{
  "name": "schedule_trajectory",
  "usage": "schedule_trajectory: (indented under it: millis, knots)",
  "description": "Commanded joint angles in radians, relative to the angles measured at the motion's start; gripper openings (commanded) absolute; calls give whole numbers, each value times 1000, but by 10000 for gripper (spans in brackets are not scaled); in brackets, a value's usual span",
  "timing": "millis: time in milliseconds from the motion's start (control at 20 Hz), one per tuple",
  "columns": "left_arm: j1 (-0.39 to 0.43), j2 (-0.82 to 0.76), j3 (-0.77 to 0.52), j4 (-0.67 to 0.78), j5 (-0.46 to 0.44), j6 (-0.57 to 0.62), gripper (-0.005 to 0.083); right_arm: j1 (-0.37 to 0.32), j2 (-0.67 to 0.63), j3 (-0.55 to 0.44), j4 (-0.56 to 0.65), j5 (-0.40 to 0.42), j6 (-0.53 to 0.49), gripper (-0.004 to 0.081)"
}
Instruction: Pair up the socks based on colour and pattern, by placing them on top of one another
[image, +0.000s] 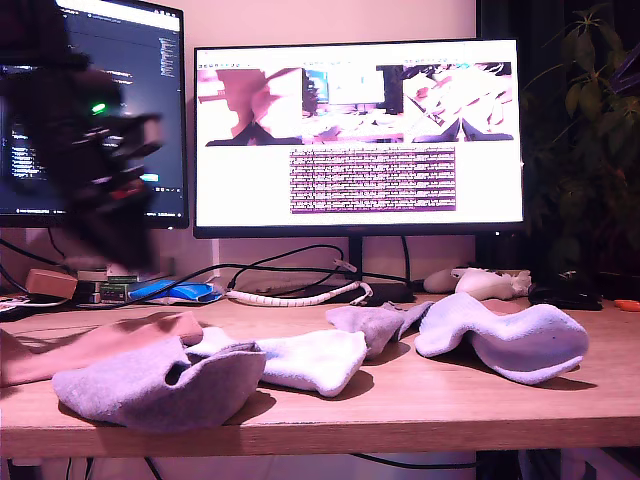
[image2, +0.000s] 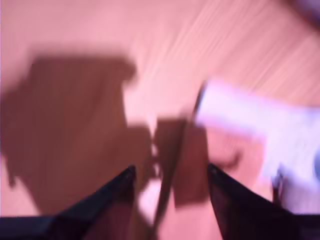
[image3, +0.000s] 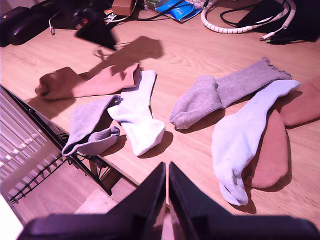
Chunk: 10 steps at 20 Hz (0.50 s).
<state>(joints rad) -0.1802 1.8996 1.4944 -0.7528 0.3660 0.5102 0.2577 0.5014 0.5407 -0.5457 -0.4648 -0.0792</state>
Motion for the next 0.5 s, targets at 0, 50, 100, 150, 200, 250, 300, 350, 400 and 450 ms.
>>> schedule_trajectory:
  millis: [0,50,100,150,200,250,300,350,400,450]
  knots:
    - [-11,48,2,18,13,22,408,6,0,-19,10,-4,0,-13]
    - [-13,63,2,22,12,25,408,6,0,-19,10,-4,0,-13]
    - [-13,76,2,24,14,45,408,6,0,-19,10,-4,-1,-13]
    - [-12,87,2,28,19,45,408,6,0,-19,11,-3,-1,-13]
    - [-11,100,2,27,23,48,408,6,0,-19,10,-3,-1,-13]
    - [-11,114,2,22,23,47,408,6,0,-19,11,-3,-1,-13]
    - [-10,129,2,12,24,47,408,6,0,-19,10,-3,-1,-13]
    - [-10,148,2,4,27,48,408,6,0,-19,10,-3,-1,-13]
    - [-10,163,2,-2,34,48,408,6,0,-19,10,-3,-1,-13]
    - [-10,176,2,-3,35,48,408,6,0,-19,10,-3,-1,-13]
